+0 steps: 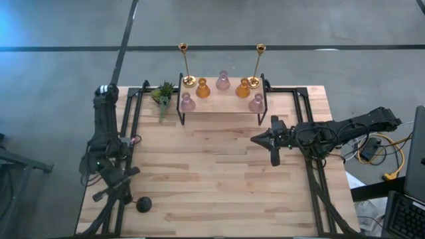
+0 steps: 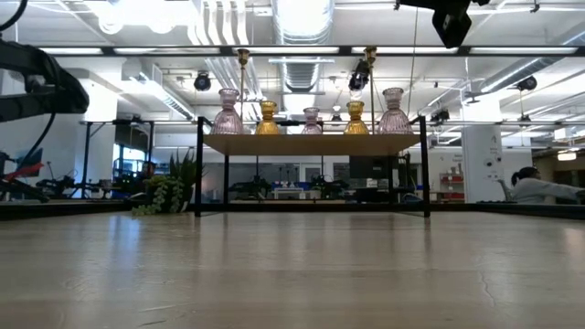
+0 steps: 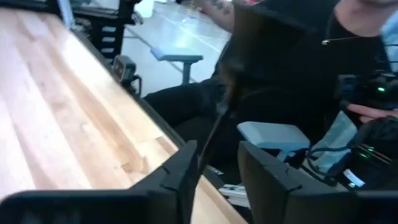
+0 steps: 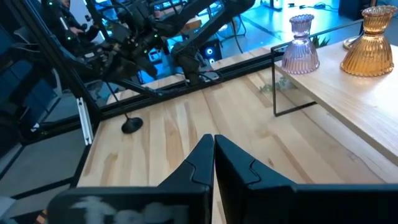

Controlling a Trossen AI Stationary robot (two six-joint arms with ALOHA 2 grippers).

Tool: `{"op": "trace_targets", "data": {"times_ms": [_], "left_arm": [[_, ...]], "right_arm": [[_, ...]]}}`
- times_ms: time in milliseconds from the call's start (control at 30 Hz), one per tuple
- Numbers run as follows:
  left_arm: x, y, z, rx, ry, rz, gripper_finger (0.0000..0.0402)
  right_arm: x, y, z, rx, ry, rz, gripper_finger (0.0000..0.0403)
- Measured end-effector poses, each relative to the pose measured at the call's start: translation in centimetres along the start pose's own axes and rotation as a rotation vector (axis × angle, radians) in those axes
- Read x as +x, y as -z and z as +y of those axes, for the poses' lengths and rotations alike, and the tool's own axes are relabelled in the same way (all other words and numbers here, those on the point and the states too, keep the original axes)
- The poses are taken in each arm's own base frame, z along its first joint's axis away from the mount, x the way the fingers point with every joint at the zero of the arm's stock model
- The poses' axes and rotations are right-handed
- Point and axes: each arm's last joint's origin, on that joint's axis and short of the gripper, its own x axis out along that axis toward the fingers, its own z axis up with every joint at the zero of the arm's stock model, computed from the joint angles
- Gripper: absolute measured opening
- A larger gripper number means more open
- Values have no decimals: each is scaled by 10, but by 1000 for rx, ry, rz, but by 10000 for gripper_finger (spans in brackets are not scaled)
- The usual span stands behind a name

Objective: Pick & Place candle stick holders
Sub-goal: Put the black candle holder on the shelf

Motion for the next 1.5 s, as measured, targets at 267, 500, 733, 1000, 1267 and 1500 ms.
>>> {"op": "trace_targets", "data": {"times_ms": [267, 500, 733, 1000, 1267, 1500], "left_arm": [[3, 3, 0, -38, -29, 15, 188], [5, 3, 0, -43, -37, 9, 203], [10, 2, 1, -47, -59, 3, 202], [18, 3, 1, -40, -65, 6, 164], [23, -3, 5, -29, -122, -19, 17], [31, -12, 17, -55, -244, -49, 16]], "right_arm": [[0, -2, 1, 7, -8, -19, 8], [0, -2, 1, 7, -8, -19, 8], [0, -2, 1, 7, -8, -19, 8], [0, -2, 1, 6, -9, -19, 8], [-3, -5, -5, -4, 159, -94, 8], [-6, -5, -8, -105, 265, -108, 8]]}}
